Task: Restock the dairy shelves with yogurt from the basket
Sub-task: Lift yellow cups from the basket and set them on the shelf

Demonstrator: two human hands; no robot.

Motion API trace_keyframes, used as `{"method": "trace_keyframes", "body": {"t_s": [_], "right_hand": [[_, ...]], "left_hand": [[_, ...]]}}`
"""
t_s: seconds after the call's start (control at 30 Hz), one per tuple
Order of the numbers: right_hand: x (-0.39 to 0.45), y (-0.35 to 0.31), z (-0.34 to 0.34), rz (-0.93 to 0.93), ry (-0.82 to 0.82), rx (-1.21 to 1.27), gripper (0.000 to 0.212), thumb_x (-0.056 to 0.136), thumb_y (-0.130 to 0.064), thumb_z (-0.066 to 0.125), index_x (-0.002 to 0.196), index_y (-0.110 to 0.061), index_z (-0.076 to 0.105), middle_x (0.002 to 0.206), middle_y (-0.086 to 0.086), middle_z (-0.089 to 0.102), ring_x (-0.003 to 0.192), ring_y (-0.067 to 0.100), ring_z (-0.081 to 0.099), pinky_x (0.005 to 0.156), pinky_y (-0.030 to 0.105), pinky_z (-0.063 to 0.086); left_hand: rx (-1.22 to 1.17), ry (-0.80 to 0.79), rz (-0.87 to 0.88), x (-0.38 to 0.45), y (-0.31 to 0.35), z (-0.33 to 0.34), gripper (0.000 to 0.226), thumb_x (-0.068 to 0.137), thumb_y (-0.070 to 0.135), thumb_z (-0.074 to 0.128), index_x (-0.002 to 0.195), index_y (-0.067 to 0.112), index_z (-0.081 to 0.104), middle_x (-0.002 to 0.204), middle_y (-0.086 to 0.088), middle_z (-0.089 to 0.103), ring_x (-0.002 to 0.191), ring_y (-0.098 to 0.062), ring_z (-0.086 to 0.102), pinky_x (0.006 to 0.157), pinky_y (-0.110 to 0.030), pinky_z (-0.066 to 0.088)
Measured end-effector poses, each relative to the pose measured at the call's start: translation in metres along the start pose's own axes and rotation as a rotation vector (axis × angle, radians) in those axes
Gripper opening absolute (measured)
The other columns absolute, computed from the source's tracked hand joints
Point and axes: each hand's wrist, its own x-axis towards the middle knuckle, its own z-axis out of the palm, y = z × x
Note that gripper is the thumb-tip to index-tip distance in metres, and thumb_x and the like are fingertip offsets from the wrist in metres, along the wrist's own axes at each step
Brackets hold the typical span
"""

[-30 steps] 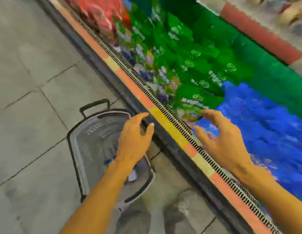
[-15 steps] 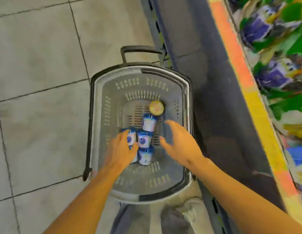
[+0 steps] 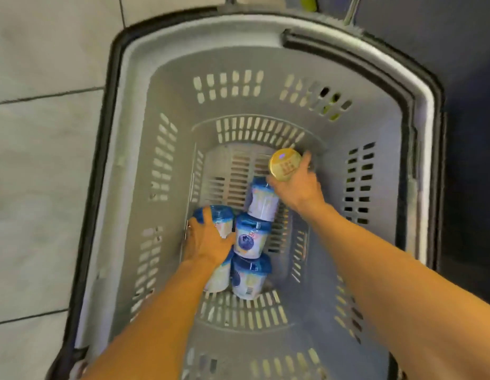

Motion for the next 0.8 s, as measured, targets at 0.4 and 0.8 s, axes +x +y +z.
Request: {"method": "trace_keyframes", "body": {"t_s": [0.4,0.8], "right_hand": [[0.053,0.000,0.035,-0.005,0.137,0.060,0.094,0.082,-0.038,0.080,0.150,-0.024,0.017,0.147,0.023,0.027,0.128,0.047,0.043,0.100,0.048,0.042],[-0.001,-0.026,-0.019,-0.230,0.255,0.114,0.082,0.072,-0.037,0.081,0.141,-0.031,0.036,0.131,0.011,0.039,0.111,0.034,0.052,0.092,0.038,0.045]], "left_hand": [[-0.230,0.108,0.038,0.020,-0.003,0.028,0.077,0.082,0.026,0.079,0.140,0.025,0.029,0.134,-0.015,0.032,0.103,-0.037,0.057,0.082,-0.040,0.050],[-0.304,0.233,0.200,-0.011,0.043,-0.035,0.075,0.076,0.024,0.082,0.136,0.032,0.037,0.136,-0.006,0.034,0.094,-0.017,0.048,0.077,-0.028,0.040]]}}
